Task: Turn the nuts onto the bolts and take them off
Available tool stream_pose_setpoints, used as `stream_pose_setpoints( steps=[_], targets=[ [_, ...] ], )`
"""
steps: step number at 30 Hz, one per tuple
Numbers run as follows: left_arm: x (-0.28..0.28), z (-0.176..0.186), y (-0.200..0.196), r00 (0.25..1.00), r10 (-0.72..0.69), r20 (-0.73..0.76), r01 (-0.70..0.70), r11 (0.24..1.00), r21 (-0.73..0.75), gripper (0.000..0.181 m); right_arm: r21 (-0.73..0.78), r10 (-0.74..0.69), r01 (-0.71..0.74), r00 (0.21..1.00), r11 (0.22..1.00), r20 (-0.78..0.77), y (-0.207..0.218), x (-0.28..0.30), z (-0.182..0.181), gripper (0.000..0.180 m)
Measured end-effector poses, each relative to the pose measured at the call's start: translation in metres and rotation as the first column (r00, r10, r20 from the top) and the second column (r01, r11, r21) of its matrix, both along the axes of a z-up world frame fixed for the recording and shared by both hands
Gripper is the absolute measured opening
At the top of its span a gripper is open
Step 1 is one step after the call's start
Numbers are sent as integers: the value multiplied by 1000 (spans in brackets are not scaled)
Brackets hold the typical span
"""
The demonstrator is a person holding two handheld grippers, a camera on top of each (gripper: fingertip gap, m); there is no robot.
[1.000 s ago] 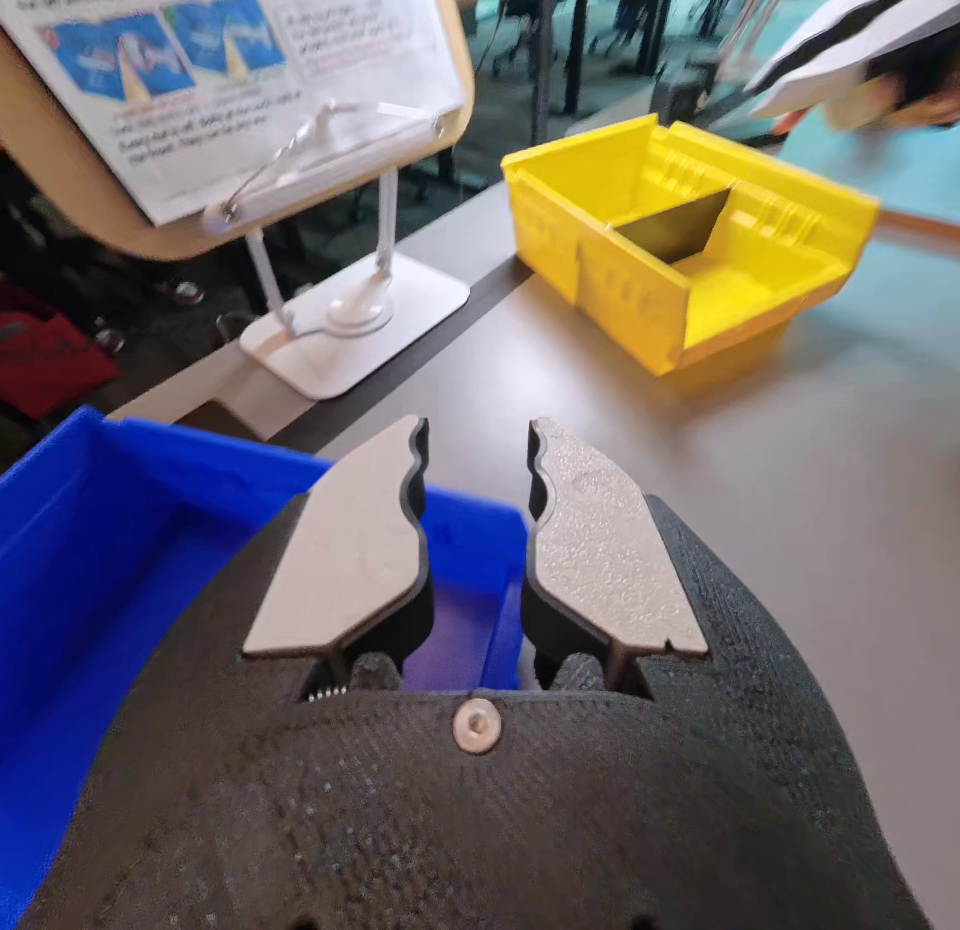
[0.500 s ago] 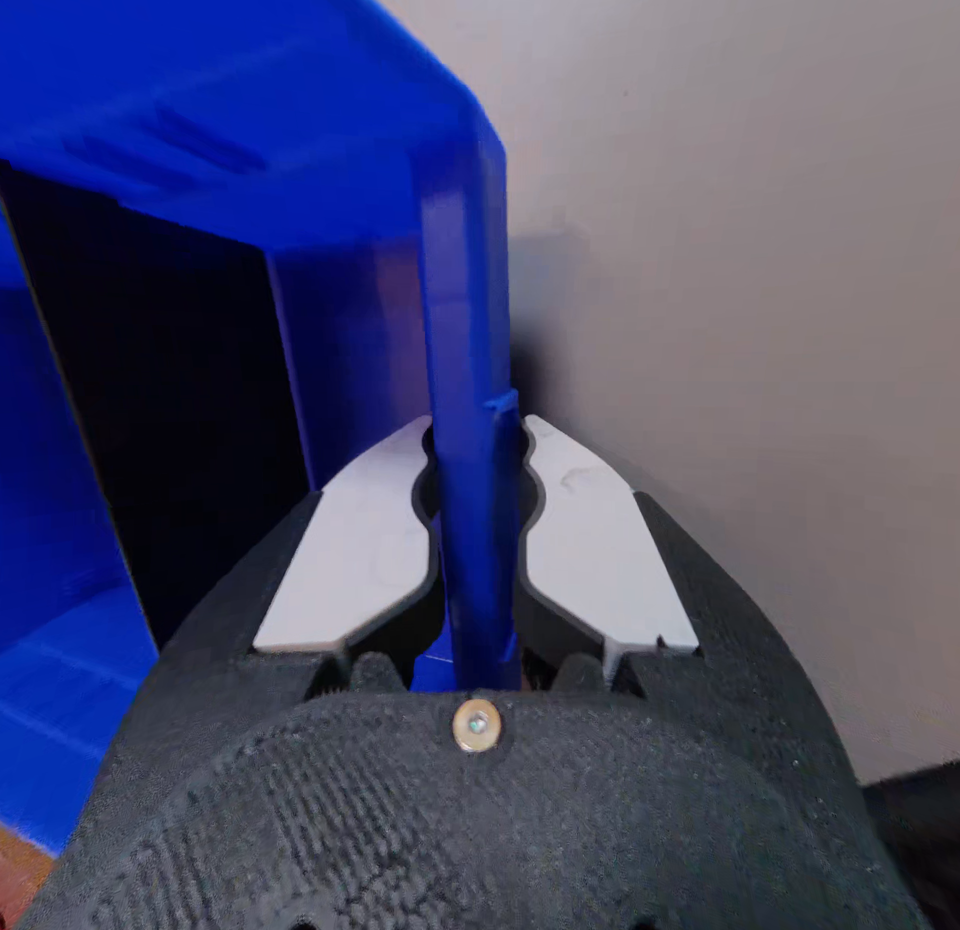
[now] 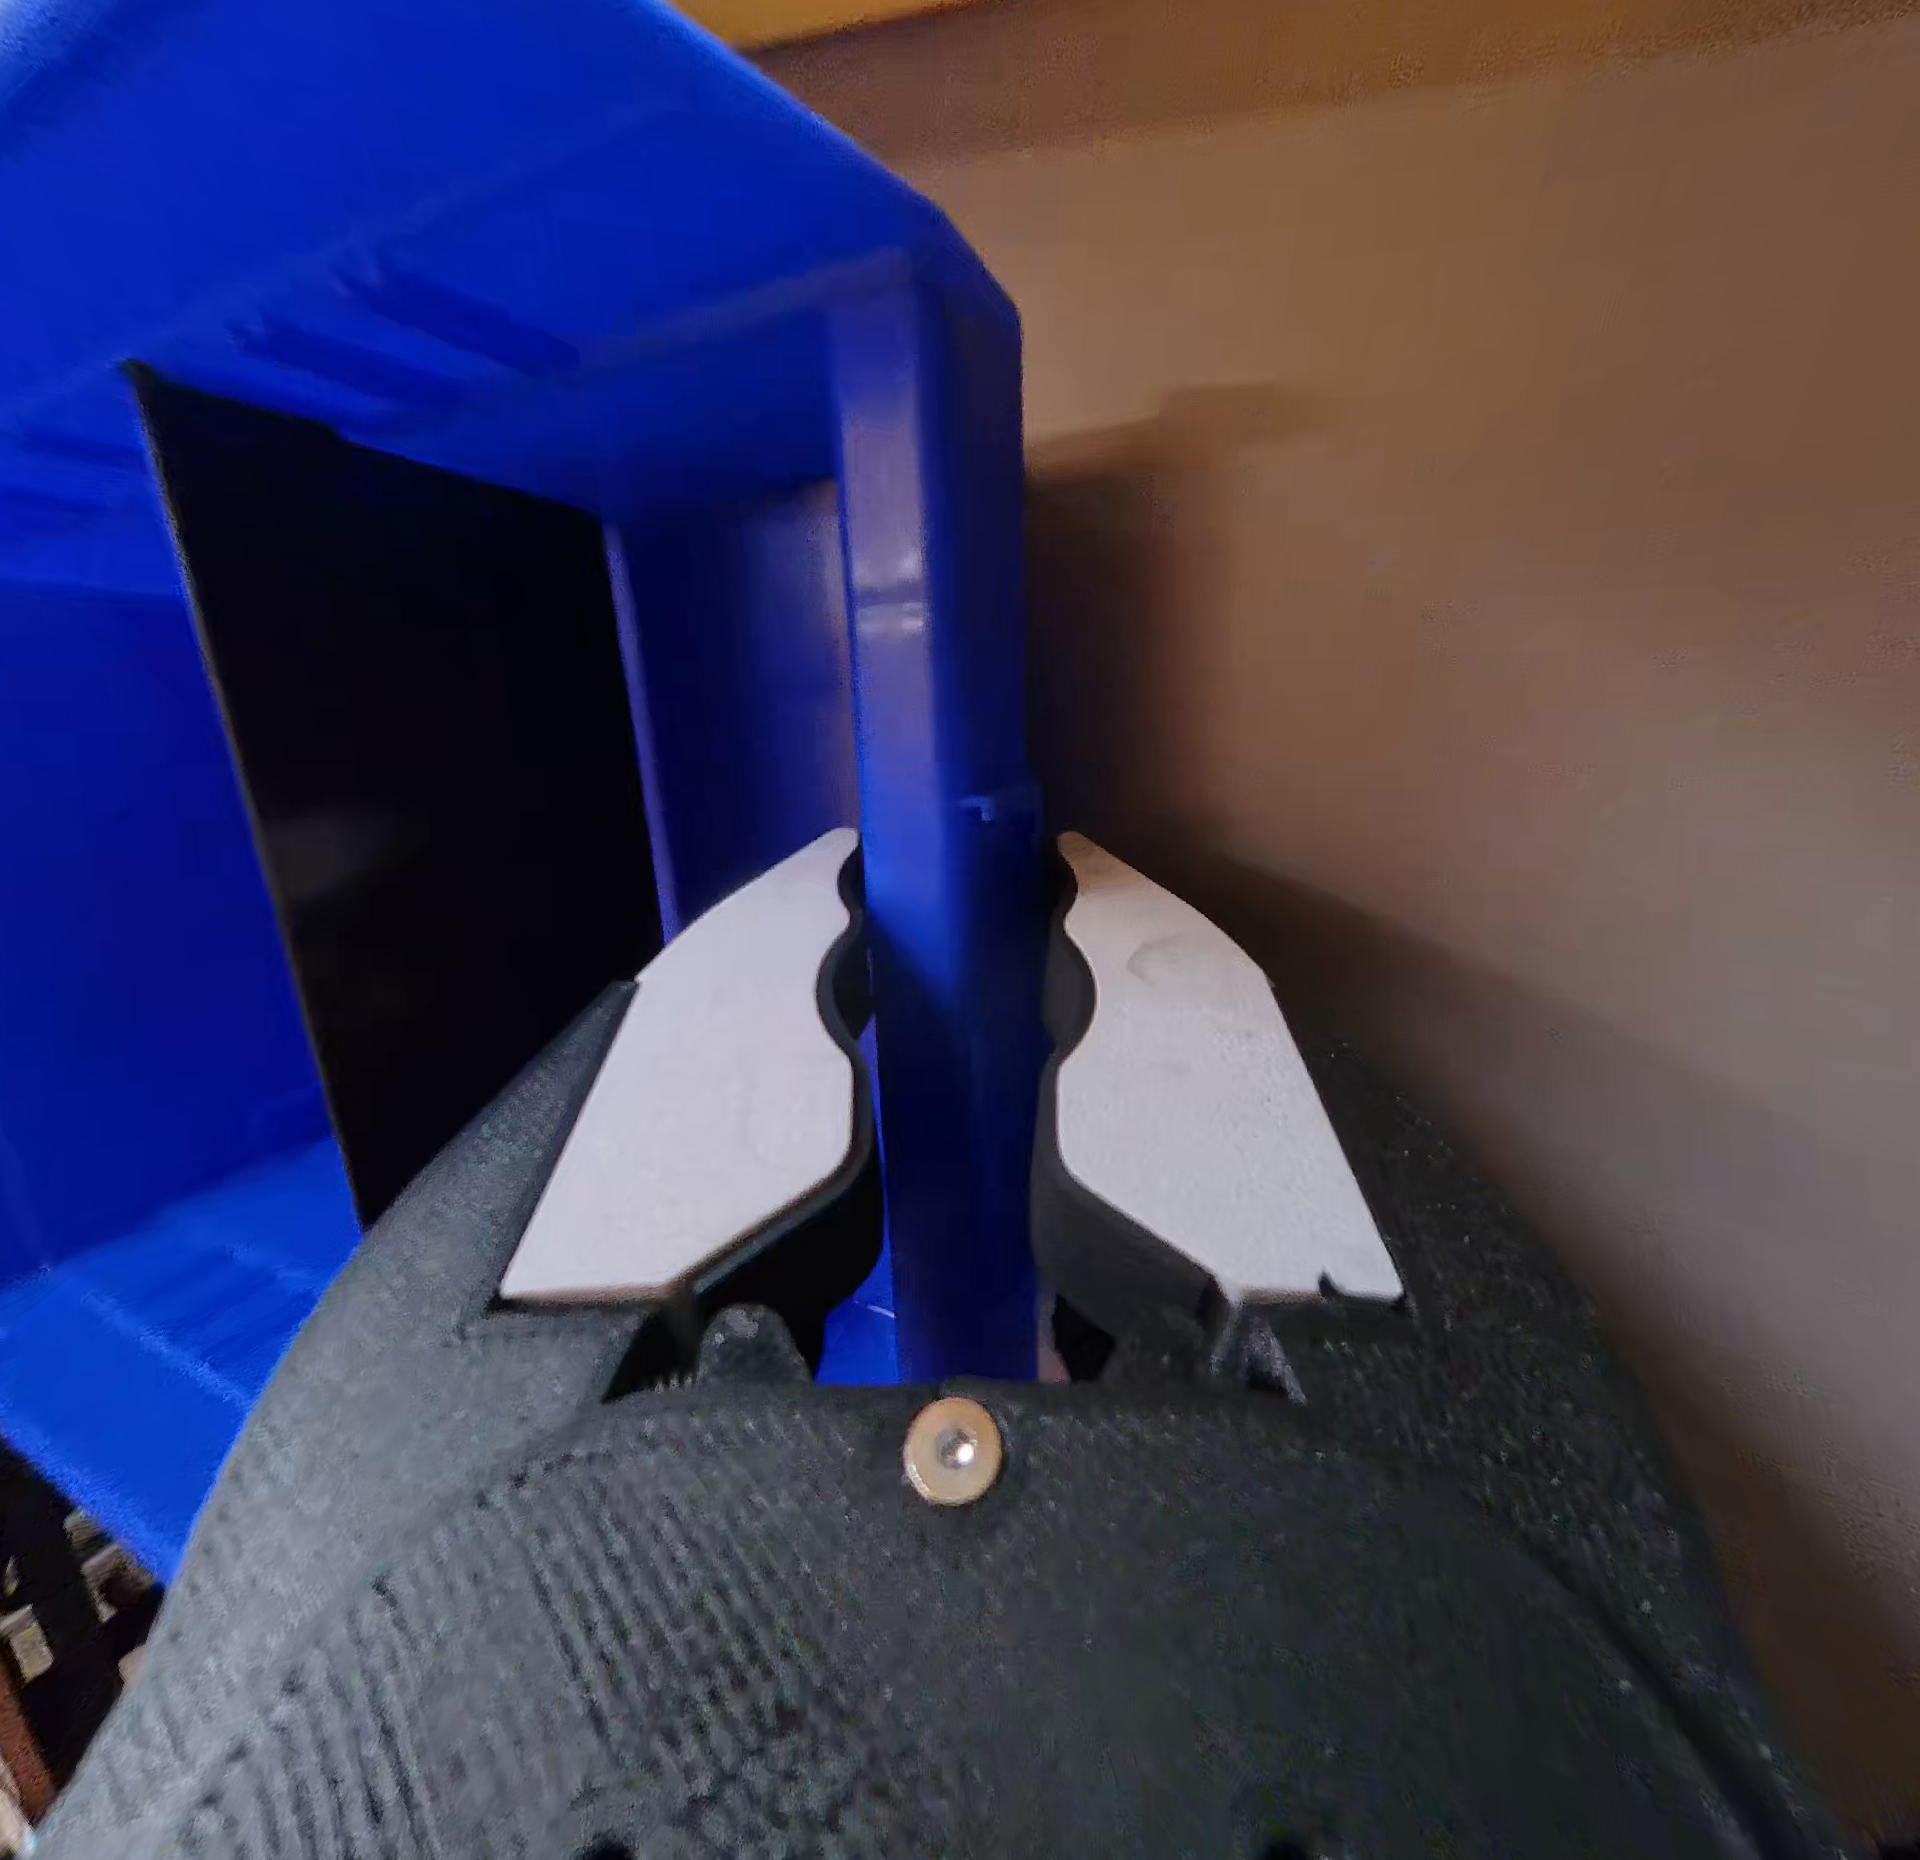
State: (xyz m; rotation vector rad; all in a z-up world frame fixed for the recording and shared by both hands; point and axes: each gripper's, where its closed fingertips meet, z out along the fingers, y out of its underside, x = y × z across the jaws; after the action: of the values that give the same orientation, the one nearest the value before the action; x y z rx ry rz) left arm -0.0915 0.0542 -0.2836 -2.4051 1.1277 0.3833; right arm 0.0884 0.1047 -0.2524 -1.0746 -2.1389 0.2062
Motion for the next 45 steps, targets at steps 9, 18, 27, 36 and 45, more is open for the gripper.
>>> stream_pose_setpoints(
  steps=[9,18,27,36,45],
  targets=[
    [89,86,-9,744,22,668,-305,901,310,41,-498,-629,393,573,773,-525,76,123,106,31],
    [132,53,63,534,194,823,-678,679,280,46,-666,-783,463,536,585,-316,122,79,26,25],
    [126,78,79,548,173,818,-689,648,325,31,-625,-817,527,391,576,-424,128,90,63,8],
    [82,186,30,591,120,798,-706,555,440,16,-598,-711,385,407,703,-574,76,52,191,10],
    [-43,250,-113,627,299,719,-778,296,555,14,-582,-541,112,543,805,-642,-27,-104,241,11]
  ],
)
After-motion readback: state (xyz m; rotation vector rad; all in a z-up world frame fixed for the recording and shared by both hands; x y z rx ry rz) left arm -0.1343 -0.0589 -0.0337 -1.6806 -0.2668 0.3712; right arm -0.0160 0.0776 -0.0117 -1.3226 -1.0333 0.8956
